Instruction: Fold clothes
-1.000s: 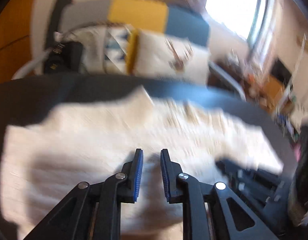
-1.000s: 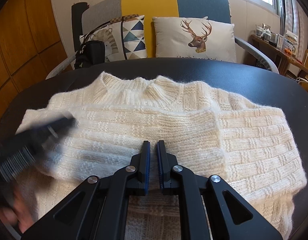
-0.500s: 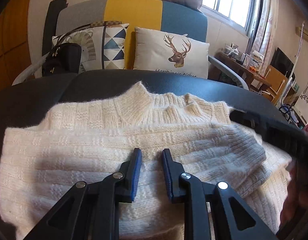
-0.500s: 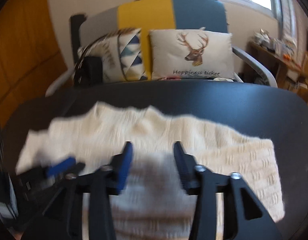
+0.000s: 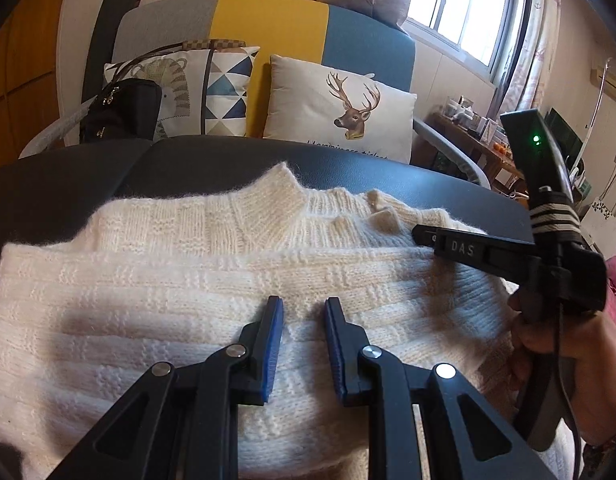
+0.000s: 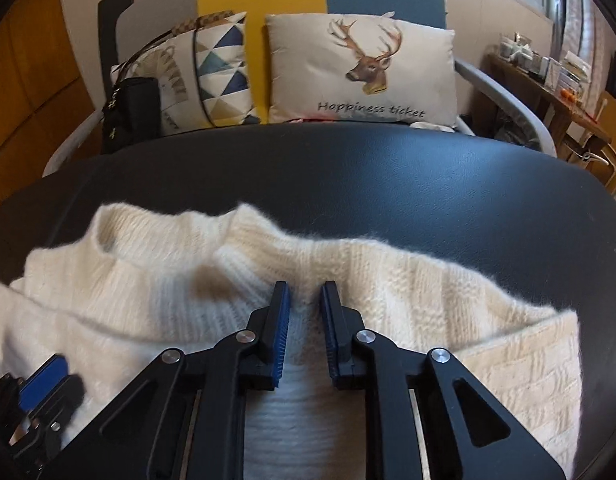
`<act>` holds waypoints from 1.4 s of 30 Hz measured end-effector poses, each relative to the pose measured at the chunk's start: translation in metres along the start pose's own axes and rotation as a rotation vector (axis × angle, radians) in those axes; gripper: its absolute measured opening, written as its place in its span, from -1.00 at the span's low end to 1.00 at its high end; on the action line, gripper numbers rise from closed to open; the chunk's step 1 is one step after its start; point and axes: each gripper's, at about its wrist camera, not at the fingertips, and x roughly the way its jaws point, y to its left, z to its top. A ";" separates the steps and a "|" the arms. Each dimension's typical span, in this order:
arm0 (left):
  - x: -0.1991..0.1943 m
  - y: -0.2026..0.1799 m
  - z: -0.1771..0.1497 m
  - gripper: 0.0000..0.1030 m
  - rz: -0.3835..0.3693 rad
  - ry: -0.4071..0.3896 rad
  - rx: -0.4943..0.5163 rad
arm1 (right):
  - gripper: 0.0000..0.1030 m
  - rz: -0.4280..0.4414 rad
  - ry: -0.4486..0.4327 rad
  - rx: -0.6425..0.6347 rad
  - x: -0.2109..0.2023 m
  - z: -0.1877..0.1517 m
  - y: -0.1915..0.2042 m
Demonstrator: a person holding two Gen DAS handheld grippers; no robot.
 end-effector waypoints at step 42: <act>0.000 0.000 0.001 -0.59 0.005 -0.006 0.004 | -0.59 0.167 -0.076 -0.042 -0.069 -0.030 0.017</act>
